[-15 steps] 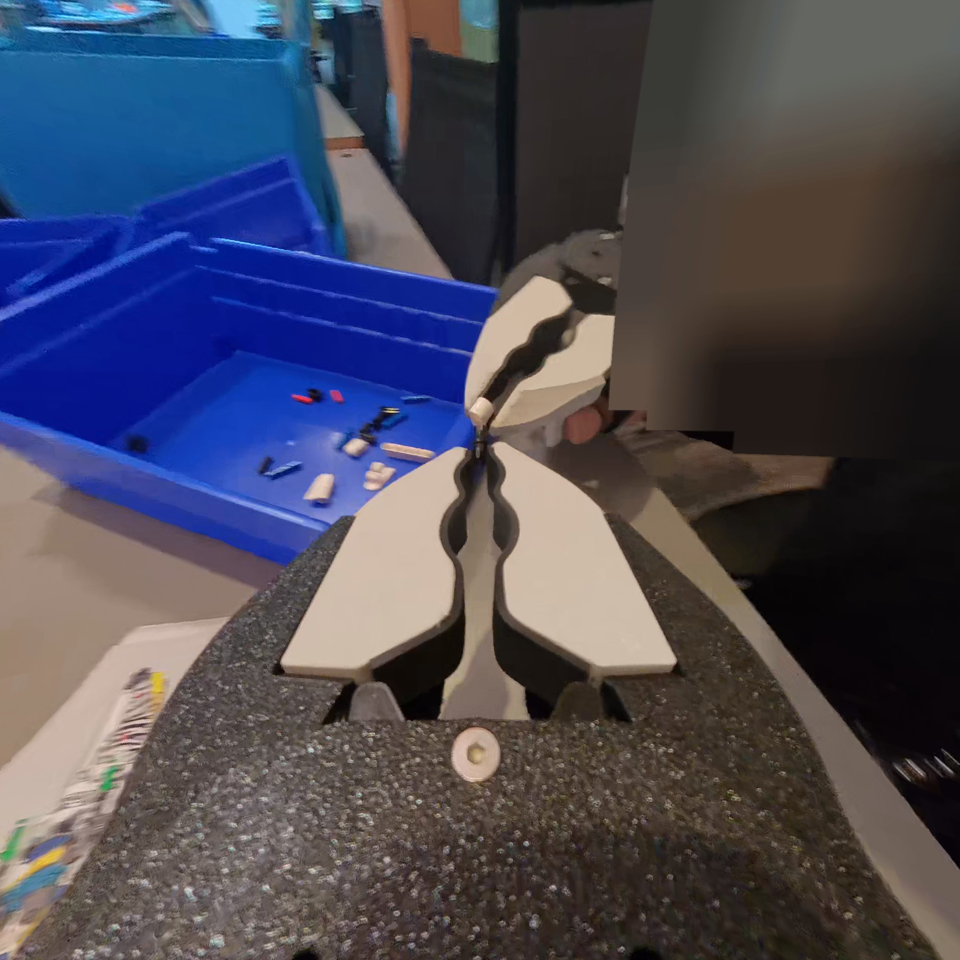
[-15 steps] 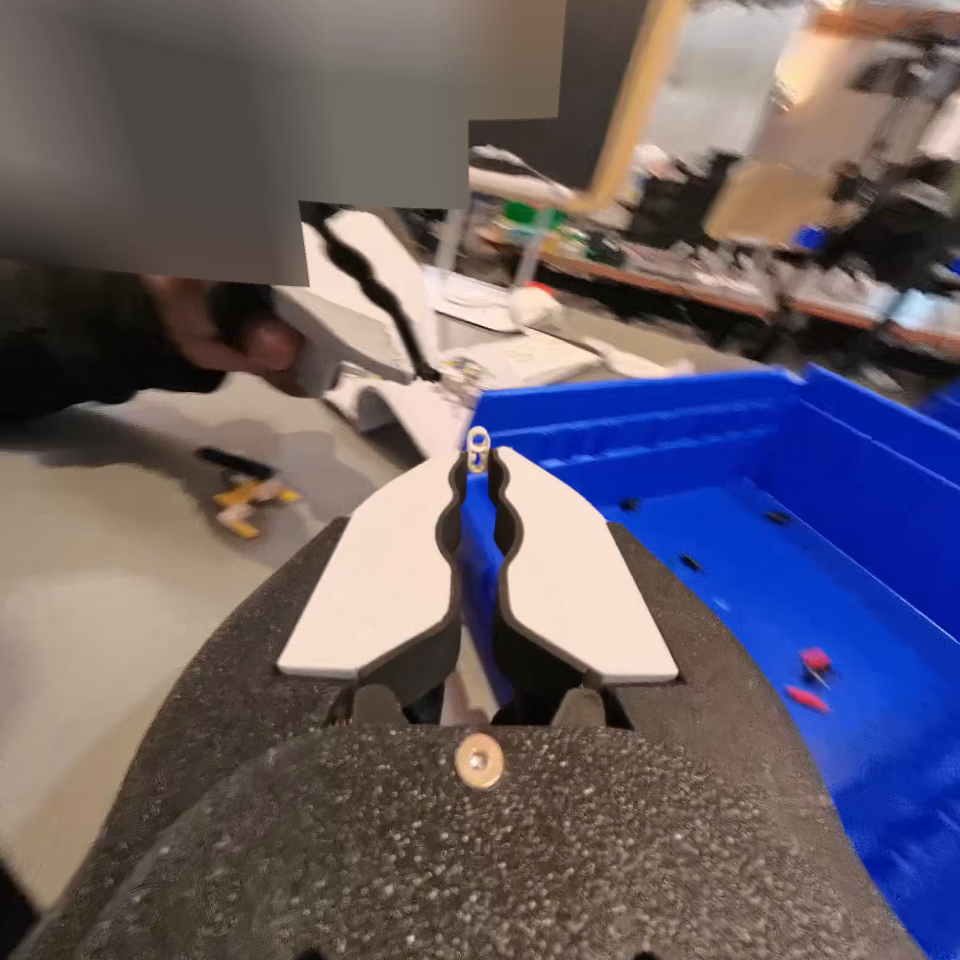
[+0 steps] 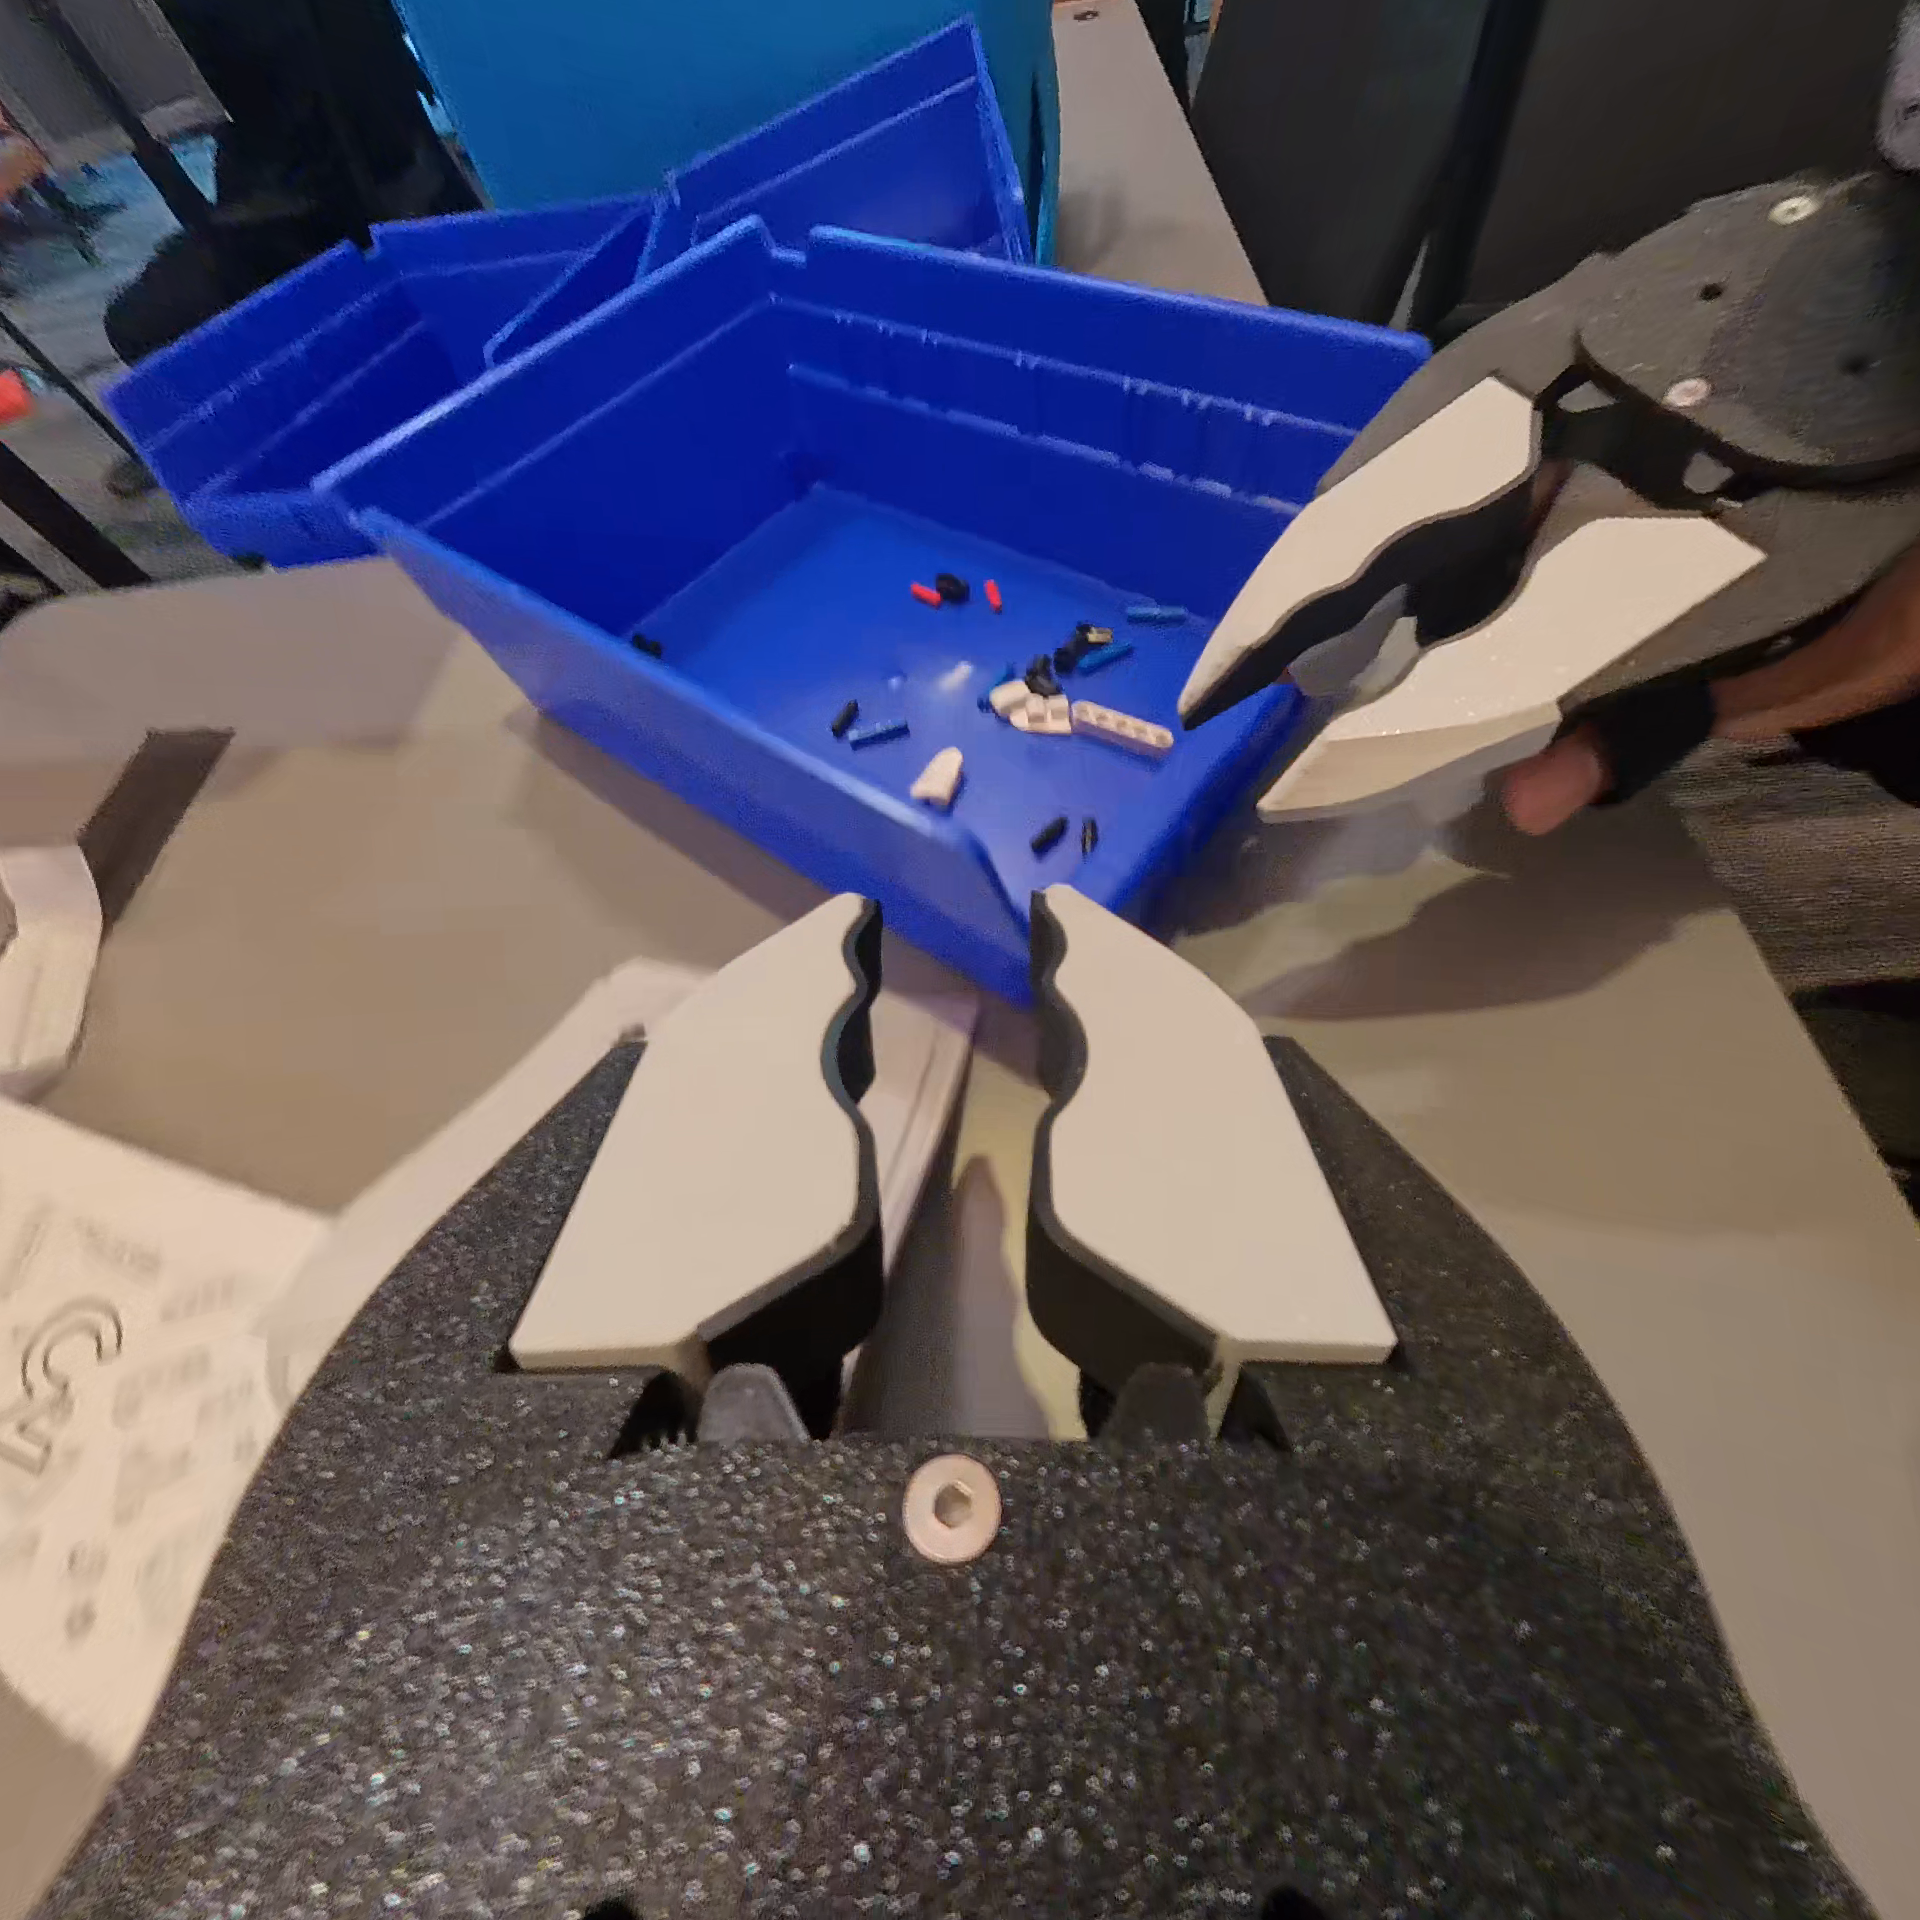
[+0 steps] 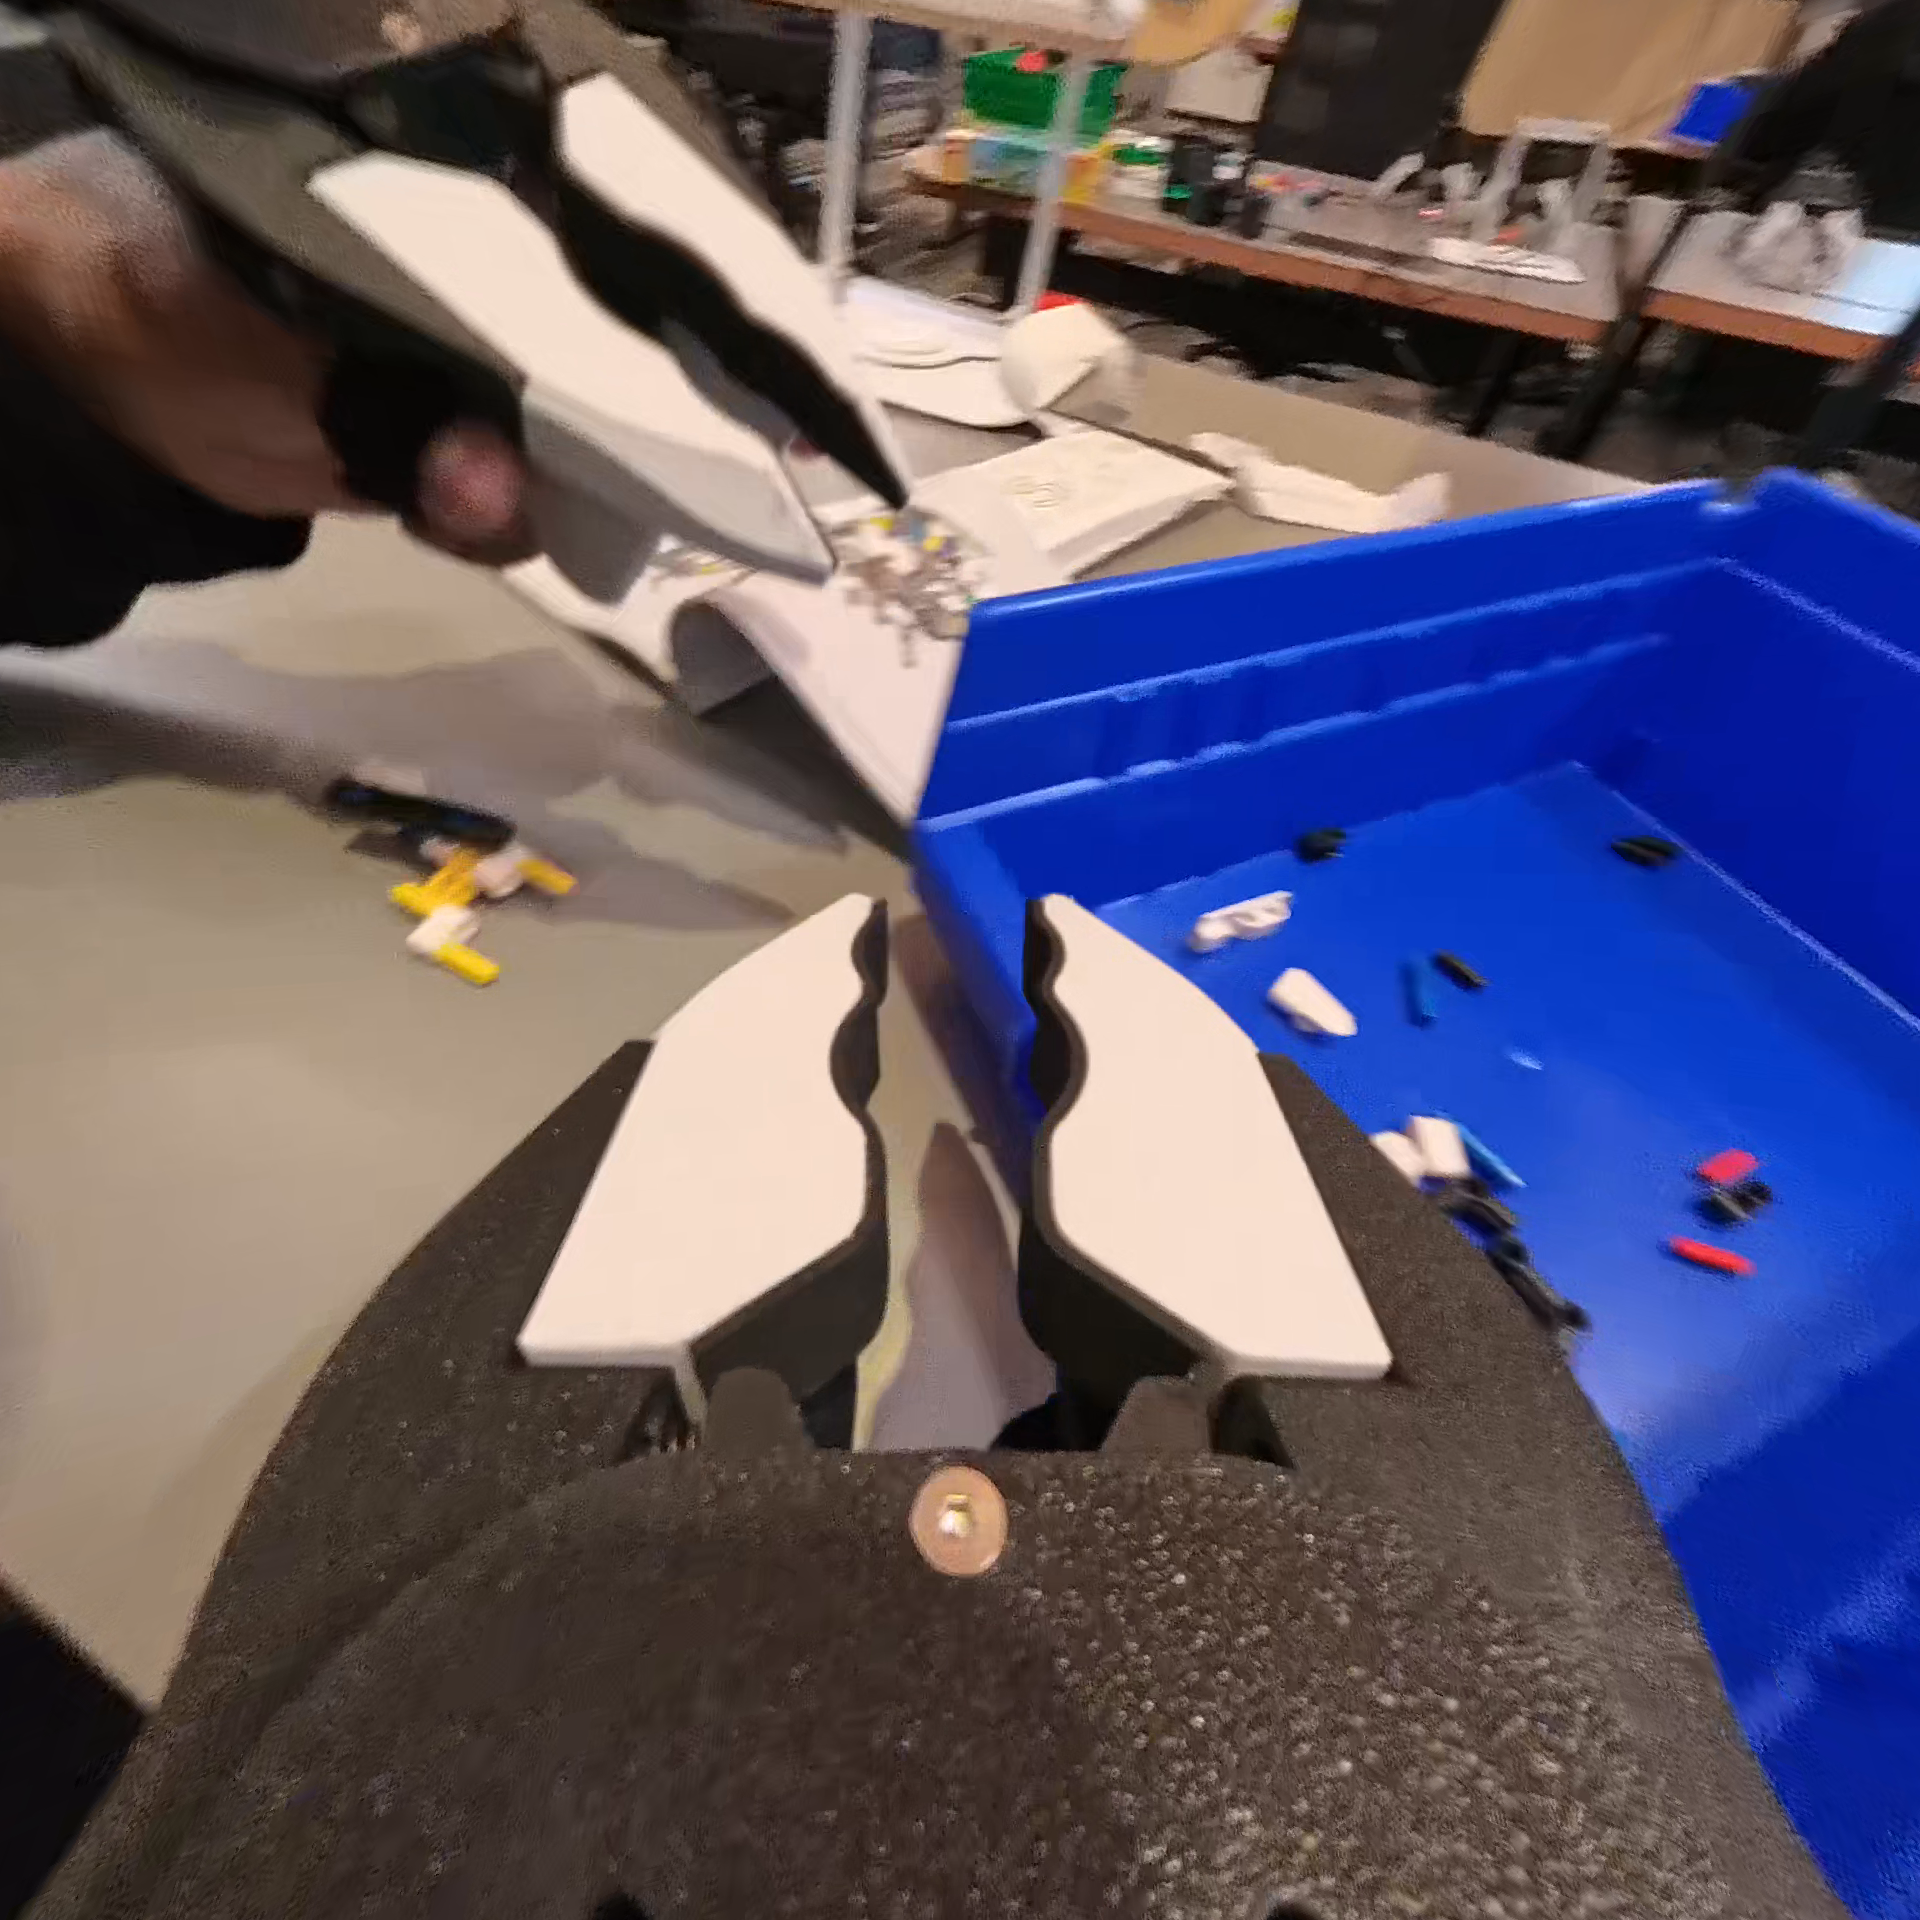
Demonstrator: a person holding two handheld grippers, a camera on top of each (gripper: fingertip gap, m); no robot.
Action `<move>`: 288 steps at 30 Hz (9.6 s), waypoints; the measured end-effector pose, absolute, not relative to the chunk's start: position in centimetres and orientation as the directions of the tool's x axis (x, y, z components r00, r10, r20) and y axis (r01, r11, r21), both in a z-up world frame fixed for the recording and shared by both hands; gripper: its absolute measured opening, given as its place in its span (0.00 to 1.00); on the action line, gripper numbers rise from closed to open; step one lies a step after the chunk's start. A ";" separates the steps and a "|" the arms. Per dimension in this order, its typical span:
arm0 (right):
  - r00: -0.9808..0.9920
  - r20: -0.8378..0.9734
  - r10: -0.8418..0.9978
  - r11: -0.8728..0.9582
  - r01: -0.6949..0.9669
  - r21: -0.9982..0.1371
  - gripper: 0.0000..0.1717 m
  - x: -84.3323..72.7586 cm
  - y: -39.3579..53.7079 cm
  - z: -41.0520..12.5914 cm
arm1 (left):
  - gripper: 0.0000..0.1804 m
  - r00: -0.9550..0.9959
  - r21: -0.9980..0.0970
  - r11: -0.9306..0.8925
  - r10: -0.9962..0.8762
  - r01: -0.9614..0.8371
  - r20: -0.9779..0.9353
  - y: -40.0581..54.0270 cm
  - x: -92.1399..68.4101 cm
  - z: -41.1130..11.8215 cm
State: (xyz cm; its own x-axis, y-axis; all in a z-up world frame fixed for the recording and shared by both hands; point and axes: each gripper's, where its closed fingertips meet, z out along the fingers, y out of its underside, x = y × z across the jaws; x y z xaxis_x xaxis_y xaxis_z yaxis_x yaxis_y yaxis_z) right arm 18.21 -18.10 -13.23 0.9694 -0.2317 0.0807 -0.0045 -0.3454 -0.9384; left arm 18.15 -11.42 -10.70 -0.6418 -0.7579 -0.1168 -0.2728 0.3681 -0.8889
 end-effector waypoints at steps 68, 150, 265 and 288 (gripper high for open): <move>0.957 0.251 0.147 -0.435 0.290 -0.852 0.07 9.4 -8.8 -17.2 | 0.06 -0.544 -0.802 0.010 -0.739 -0.597 0.396 -7.0 6.5 -17.5; 0.702 -0.643 0.306 -0.394 -0.522 -0.757 0.04 6.6 -8.1 -13.4 | 0.26 -0.560 -0.852 -0.199 -0.678 -0.484 0.476 -4.7 5.5 -13.3; 0.849 -0.374 0.372 -0.276 -0.284 -0.918 0.05 5.1 -7.7 -12.5 | 0.24 -0.522 -0.904 0.094 -0.839 -0.418 0.154 -3.1 4.6 -12.9; 0.823 -0.331 0.462 -0.196 -0.269 -0.943 0.05 2.7 -7.4 -11.2 | 0.03 -0.697 -0.902 -0.192 -0.580 -0.386 0.422 -8.3 3.3 -10.6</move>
State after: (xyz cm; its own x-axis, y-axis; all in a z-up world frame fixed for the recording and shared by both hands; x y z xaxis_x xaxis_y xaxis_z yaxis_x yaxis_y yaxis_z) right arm 2.71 -7.36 -11.15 0.8228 0.4619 -0.3310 -0.2694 -0.1958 -0.9429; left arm 3.28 -8.29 -10.61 -0.6973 -0.5796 0.4217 -0.3860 -0.1921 -0.9023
